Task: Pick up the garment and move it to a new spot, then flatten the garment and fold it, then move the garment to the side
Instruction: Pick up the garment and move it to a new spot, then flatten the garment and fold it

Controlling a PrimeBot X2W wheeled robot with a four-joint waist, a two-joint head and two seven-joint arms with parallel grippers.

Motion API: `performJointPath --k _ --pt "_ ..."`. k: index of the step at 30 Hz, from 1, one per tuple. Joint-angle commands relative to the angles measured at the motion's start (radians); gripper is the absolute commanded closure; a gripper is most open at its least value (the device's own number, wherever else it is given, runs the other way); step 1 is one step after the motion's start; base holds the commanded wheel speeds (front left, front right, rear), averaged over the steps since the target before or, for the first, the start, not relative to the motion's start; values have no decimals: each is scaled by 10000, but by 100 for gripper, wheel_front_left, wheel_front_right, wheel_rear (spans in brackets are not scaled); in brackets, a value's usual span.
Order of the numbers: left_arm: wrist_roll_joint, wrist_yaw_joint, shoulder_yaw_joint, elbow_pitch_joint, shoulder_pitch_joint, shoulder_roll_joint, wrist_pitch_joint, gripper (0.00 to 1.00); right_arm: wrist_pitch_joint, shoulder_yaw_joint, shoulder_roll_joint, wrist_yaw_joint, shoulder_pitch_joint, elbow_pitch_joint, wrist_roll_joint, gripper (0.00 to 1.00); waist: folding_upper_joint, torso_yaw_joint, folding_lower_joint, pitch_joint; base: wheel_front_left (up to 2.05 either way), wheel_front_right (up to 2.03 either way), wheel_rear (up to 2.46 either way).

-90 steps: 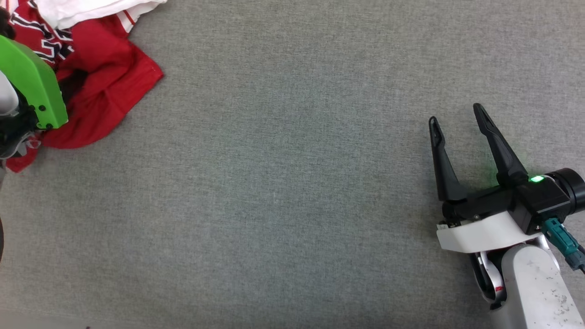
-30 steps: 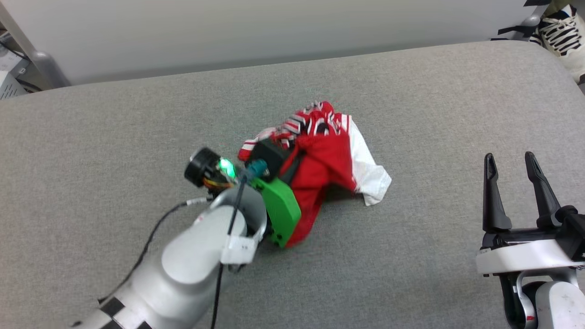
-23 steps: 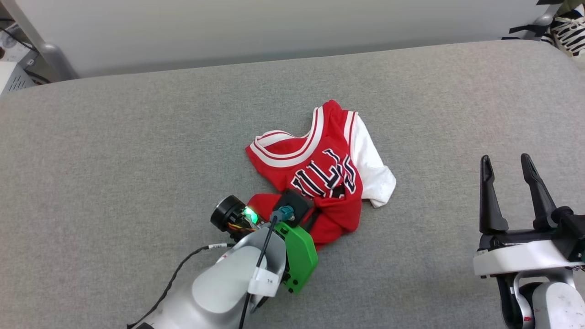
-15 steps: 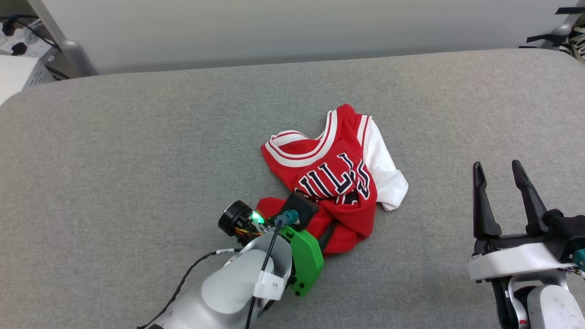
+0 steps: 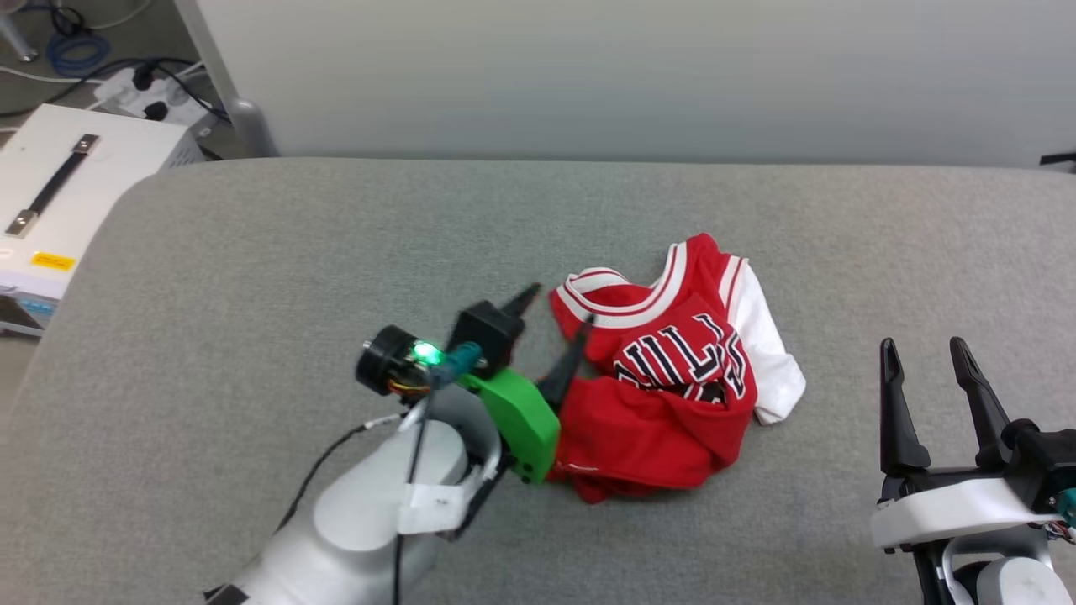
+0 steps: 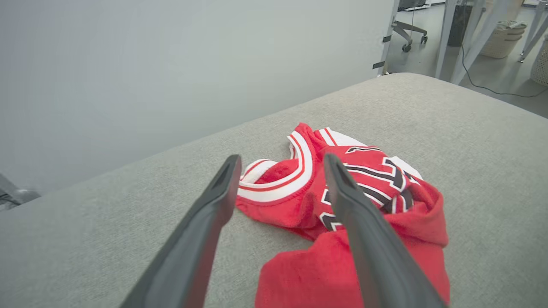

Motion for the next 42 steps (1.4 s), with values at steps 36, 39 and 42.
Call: performJointPath --k 36,39,42 --pt "2932 -1168 6838 -3929 5353 -802 -292 0 325 73 -14 -7 376 366 -45 0 -1 602 0 -135 0 0 0" --pt "3129 -1313 6959 -3875 5268 -925 -292 0 1652 164 -96 -7 -11 398 134 0 -1 644 0 125 0 0 0" --pt "3275 -1431 7064 -3837 5173 -1024 -292 0 3375 315 -535 -7 -563 342 410 0 -1 696 0 424 0 0 0"
